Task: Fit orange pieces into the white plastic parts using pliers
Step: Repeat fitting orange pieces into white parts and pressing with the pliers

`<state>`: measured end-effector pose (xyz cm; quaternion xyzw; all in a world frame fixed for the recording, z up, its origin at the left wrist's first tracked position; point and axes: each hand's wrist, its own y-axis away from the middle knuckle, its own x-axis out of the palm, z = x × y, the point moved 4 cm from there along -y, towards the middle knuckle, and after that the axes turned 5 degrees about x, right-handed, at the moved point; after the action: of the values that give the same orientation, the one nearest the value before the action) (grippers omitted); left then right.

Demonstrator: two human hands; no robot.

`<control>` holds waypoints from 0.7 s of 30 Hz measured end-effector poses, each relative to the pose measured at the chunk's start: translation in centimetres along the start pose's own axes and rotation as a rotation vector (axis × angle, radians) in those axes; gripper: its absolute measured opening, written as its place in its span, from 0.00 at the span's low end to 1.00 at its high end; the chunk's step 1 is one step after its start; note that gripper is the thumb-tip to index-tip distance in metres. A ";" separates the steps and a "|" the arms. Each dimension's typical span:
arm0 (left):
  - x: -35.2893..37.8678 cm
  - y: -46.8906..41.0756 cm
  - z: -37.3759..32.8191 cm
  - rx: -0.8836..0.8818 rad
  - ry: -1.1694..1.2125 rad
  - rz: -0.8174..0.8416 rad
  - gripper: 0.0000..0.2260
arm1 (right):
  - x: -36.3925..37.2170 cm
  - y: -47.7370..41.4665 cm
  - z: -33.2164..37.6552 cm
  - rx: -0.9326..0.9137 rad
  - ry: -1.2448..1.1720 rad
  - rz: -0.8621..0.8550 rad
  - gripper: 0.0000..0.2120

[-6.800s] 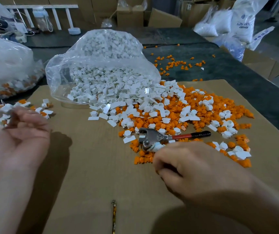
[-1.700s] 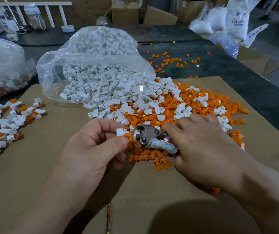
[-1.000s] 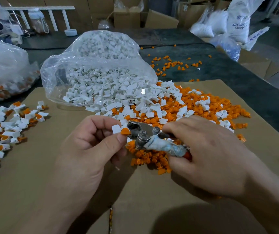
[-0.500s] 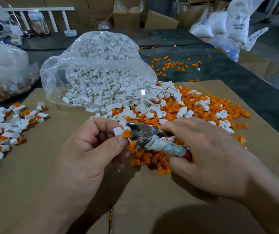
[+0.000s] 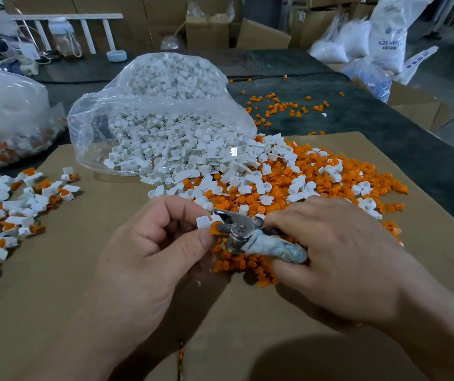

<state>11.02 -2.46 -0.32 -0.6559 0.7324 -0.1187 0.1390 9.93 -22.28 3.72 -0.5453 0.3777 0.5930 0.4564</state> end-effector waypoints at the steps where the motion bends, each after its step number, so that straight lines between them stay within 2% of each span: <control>1: 0.0 0.0 0.1 0.001 -0.001 -0.001 0.08 | 0.0 0.0 0.0 0.007 0.015 -0.006 0.25; 7: -0.1 0.0 0.3 0.002 0.016 0.013 0.08 | -0.1 0.2 0.1 0.020 0.028 -0.027 0.27; 16: 0.0 0.1 -0.1 0.025 0.039 0.011 0.07 | -0.4 0.5 0.5 -0.012 -0.010 -0.003 0.22; 21: 0.2 0.1 -0.3 0.015 0.075 0.018 0.07 | -0.4 0.6 0.6 -0.011 0.000 -0.023 0.24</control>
<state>10.85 -2.68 -0.11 -0.6435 0.7418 -0.1474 0.1176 9.22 -21.95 4.16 -0.5519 0.3682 0.5898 0.4604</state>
